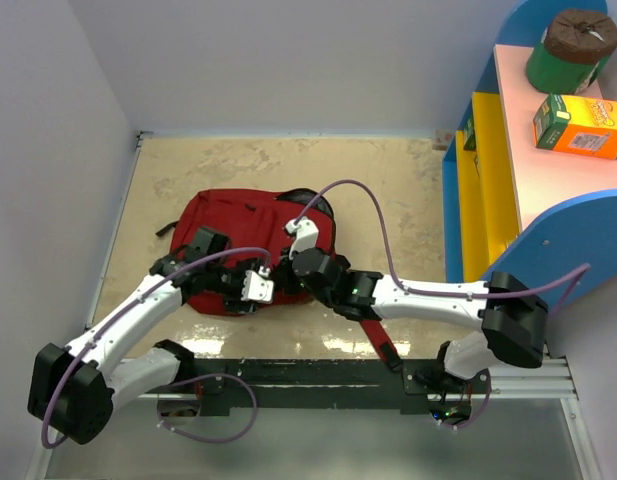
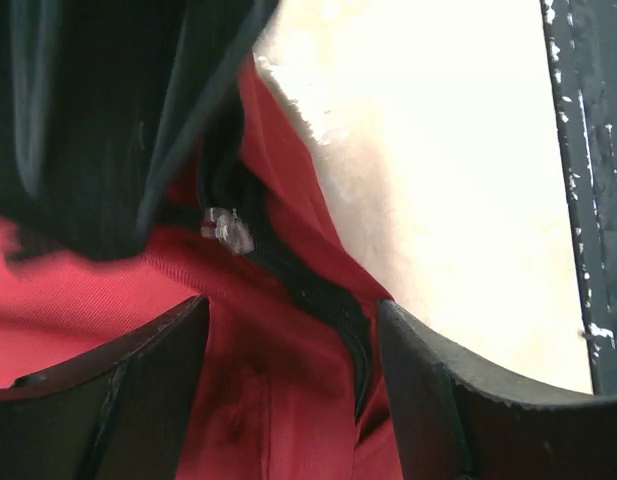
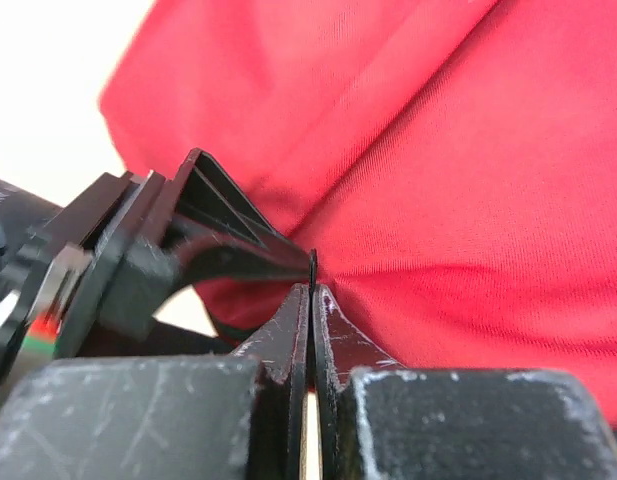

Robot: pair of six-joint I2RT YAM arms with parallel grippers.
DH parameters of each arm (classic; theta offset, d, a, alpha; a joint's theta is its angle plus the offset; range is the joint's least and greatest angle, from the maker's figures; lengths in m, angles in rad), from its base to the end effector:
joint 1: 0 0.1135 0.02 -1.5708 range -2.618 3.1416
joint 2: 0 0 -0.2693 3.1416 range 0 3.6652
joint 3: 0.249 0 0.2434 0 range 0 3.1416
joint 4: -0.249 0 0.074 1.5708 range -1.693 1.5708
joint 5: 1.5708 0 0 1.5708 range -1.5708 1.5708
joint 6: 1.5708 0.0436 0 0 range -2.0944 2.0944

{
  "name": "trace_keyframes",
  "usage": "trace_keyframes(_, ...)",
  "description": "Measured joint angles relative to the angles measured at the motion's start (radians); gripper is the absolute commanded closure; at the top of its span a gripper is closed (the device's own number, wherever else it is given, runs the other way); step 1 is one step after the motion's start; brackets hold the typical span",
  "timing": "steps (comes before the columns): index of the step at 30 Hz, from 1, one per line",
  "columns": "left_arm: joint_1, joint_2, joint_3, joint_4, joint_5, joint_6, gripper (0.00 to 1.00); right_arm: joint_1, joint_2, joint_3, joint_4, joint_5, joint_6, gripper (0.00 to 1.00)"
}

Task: Pack the student bag
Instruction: Zip the student bag at the center of the board.

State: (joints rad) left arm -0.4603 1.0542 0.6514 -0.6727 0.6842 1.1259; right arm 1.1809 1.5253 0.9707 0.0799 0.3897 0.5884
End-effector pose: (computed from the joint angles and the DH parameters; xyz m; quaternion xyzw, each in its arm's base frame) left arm 0.1479 -0.1041 0.2155 0.7085 0.5822 -0.2319 0.3245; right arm 0.1451 0.3096 0.2570 -0.1480 0.8304 0.2908 0.4517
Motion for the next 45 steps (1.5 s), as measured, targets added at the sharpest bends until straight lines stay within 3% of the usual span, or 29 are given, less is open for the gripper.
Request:
trace_keyframes(8, 0.179, -0.049, 0.11, -0.07, 0.069, -0.074, 0.21, -0.044, -0.083, -0.036, 0.108, -0.013, 0.053, 1.0)
trace_keyframes(17, 0.089, -0.041, 0.11, -0.188, 0.141, -0.092, 0.21, -0.046, -0.087, -0.052, 0.122, -0.015, 0.078, 1.0)
trace_keyframes(27, 0.074, -0.034, 0.072, 0.008, 0.047, -0.28, 0.32, -0.042, -0.116, -0.085, 0.124, -0.018, 0.101, 1.0)
trace_keyframes(29, 0.06, -0.035, 0.037, 0.043, 0.03, -0.297, 0.42, -0.034, -0.121, -0.093, 0.124, -0.018, 0.109, 1.0)
trace_keyframes(30, 0.054, -0.035, 0.019, 0.063, 0.016, -0.298, 0.58, -0.03, -0.121, -0.096, 0.124, -0.018, 0.115, 1.0)
trace_keyframes(32, 0.046, -0.034, 0.011, 0.077, 0.005, -0.298, 0.76, -0.021, -0.121, -0.104, 0.125, -0.019, 0.127, 1.0)
trace_keyframes(33, 0.045, -0.032, 0.01, 0.082, -0.002, -0.294, 0.94, -0.017, -0.123, -0.11, 0.127, -0.018, 0.132, 1.0)
trace_keyframes(34, 0.043, -0.031, 0.009, 0.083, -0.011, -0.291, 1.0, -0.013, -0.126, -0.115, 0.126, -0.017, 0.138, 1.0)
trace_keyframes(45, 0.017, -0.085, 0.018, -0.036, -0.061, -0.09, 1.0, -0.01, -0.2, -0.13, -0.028, 0.137, 0.153, 1.0)
